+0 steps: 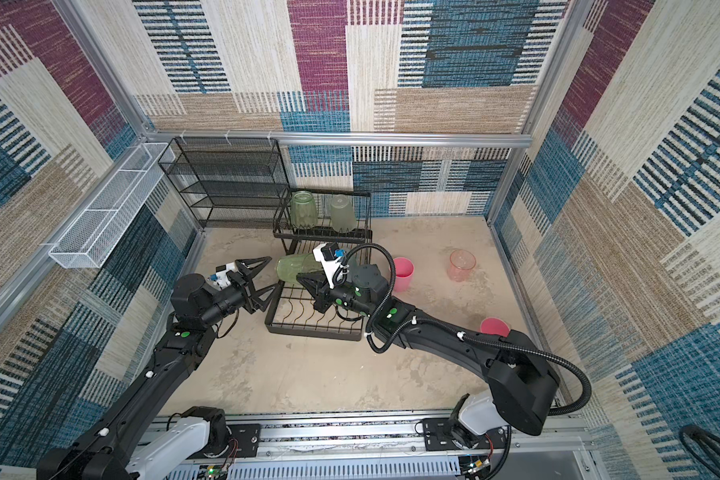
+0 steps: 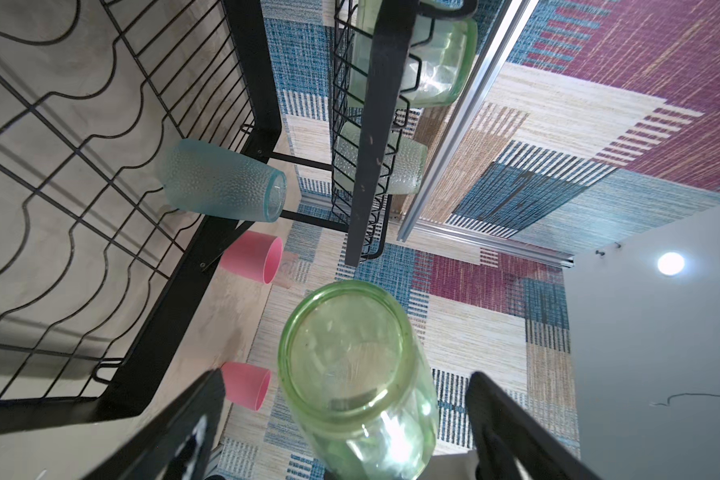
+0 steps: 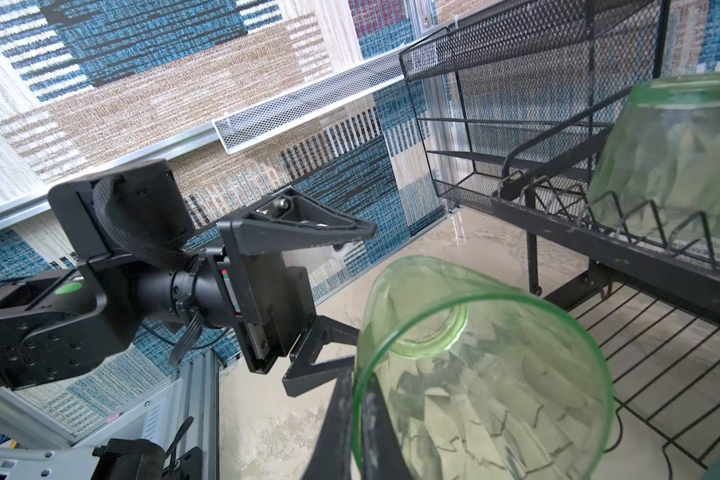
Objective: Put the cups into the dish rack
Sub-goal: 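Close the left gripper on the green cup held by the right gripper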
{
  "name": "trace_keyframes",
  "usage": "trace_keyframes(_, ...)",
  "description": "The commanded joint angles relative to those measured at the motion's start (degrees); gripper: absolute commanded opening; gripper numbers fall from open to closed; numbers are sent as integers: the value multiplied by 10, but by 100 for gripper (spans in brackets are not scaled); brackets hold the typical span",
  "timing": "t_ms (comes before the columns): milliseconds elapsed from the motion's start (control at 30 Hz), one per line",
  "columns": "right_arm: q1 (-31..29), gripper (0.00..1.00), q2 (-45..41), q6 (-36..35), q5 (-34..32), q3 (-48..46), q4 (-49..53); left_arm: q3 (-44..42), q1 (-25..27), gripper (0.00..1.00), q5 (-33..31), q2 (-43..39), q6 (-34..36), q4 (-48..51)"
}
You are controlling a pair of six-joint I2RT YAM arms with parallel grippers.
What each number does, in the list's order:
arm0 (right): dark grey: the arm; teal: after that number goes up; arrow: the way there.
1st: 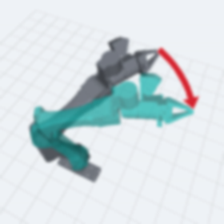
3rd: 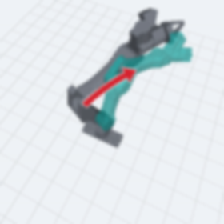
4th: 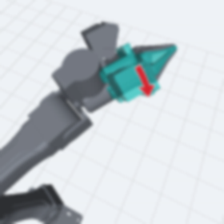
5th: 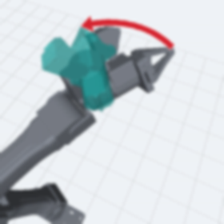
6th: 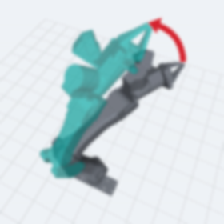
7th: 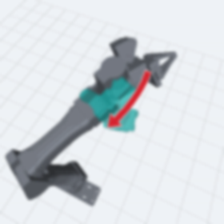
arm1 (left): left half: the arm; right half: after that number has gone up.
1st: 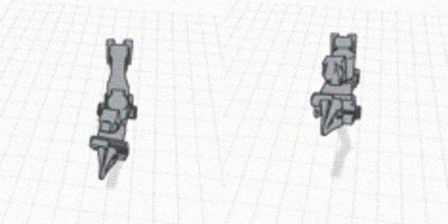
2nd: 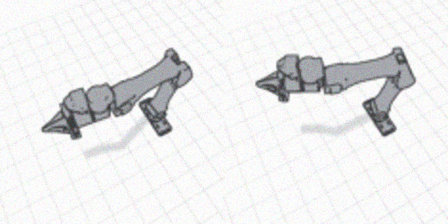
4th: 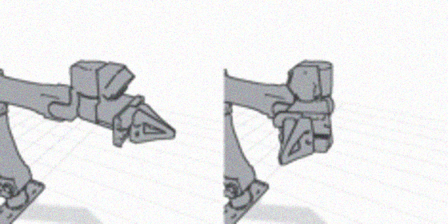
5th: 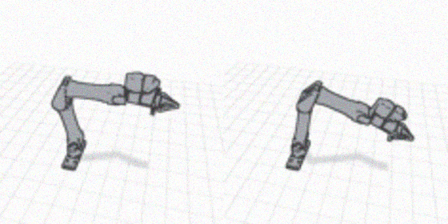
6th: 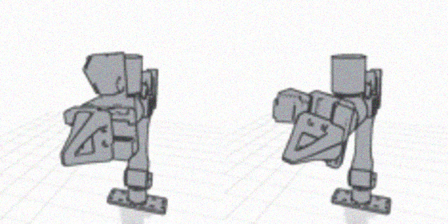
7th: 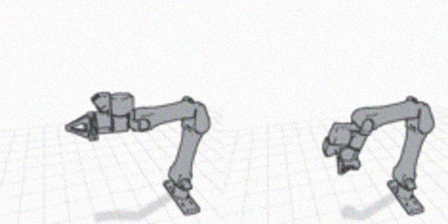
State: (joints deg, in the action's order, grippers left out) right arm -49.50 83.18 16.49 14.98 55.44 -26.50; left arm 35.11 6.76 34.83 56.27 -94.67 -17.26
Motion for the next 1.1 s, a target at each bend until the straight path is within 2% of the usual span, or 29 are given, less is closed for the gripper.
trace_keyframes(0,0,0,10,10,17,4,-77,-12,-2,94,-3,14,-59,-82)
trace_keyframes(300,-1,0,42,12,27,26,-93,4,-1,94,24,64,-106,-162)
trace_keyframes(633,2,0,60,13,37,38,-93,26,-1,92,56,90,-110,-172)
trace_keyframes(667,2,0,61,14,38,39,-92,25,-1,91,55,91,-111,-195)
trace_keyframes(1067,4,0,82,22,51,57,-90,18,0,89,46,104,-98,-194)
